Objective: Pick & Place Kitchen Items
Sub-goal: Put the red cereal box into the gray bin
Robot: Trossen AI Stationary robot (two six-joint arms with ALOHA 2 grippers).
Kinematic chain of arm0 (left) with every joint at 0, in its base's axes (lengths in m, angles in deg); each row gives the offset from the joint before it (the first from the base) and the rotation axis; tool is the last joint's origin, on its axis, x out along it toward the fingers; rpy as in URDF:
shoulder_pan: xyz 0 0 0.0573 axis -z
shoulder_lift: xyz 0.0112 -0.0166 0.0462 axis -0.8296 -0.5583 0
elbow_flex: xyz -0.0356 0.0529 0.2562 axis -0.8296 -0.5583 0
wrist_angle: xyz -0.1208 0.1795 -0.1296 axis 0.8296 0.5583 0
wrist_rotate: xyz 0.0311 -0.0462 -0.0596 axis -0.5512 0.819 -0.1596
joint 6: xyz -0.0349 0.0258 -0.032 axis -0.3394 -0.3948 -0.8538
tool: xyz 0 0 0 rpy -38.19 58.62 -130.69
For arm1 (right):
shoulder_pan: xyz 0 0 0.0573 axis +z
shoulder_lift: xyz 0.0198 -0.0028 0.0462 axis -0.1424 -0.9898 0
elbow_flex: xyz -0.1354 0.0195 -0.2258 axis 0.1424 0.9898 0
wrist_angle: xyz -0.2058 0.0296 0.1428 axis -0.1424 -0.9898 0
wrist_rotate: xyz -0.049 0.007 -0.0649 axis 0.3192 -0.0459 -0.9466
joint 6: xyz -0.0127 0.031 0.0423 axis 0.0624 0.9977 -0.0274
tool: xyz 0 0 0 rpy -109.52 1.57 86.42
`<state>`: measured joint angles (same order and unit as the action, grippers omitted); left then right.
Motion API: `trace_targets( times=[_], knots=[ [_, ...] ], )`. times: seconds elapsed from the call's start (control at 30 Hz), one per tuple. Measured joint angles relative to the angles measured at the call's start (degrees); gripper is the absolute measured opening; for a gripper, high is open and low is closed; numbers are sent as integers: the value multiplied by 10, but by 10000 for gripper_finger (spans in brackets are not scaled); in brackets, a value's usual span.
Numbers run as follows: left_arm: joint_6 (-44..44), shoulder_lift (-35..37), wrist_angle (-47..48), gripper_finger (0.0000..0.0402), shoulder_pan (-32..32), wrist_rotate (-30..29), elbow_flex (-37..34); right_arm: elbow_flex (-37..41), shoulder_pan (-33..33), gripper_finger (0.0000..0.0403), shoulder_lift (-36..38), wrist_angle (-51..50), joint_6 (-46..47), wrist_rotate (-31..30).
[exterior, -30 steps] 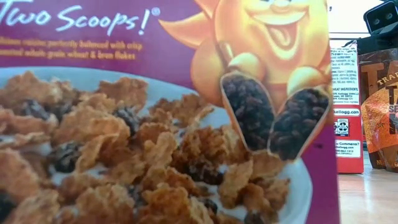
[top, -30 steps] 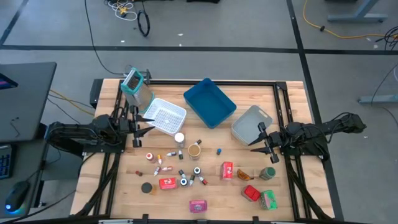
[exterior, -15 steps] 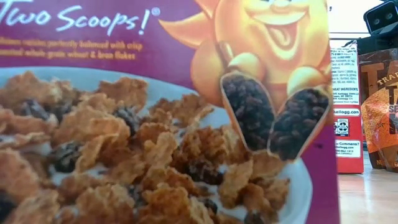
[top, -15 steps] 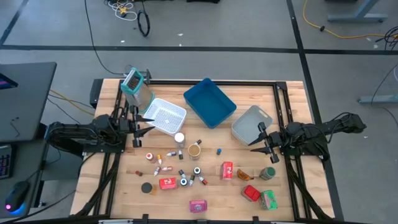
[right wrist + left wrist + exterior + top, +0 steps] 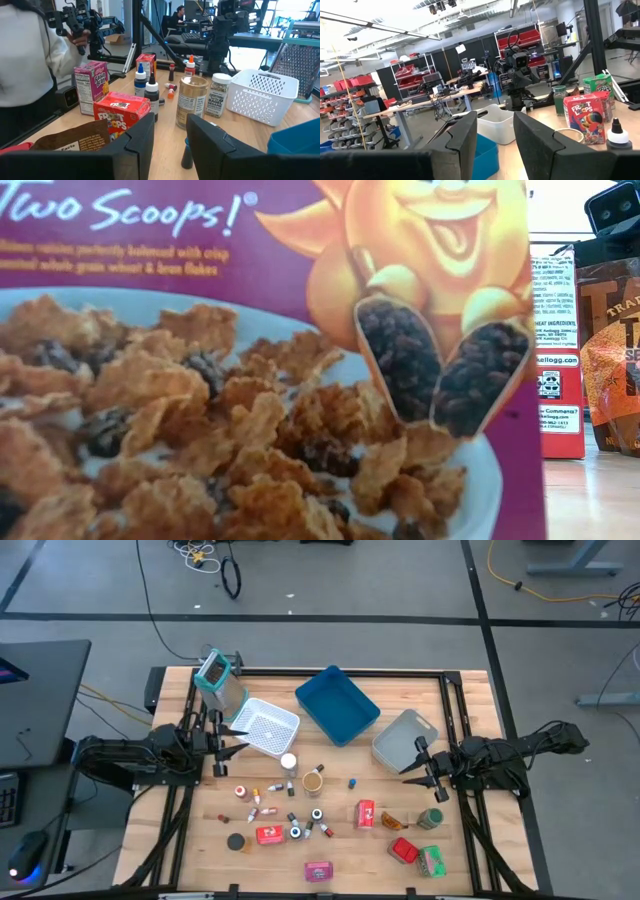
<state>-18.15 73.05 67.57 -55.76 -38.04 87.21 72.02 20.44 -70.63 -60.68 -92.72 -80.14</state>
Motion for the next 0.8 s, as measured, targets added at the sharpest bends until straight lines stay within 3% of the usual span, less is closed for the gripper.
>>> trace_targets(
  times=[0.13, 0.33, 0.47, 0.67, 0.8],
  knots=[
    [-12, 0, 0, 137, 0, 0, 0, 0, 0, 123, 0, 0, 0, 0],
    [-106, 0, 0, 137, 0, 16, 0, 0, 0, 123, 0, 0, 0, 0],
    [-110, 0, 0, 137, 0, 41, 0, 0, 0, 123, 0, 0, -1, 0],
    [-111, 0, 0, 139, 0, 67, 0, 0, 0, 123, 0, 14, -116, -1],
    [-105, 0, -1, 153, 0, 66, 0, 0, 0, 123, 0, 56, -132, 0]
  ],
)
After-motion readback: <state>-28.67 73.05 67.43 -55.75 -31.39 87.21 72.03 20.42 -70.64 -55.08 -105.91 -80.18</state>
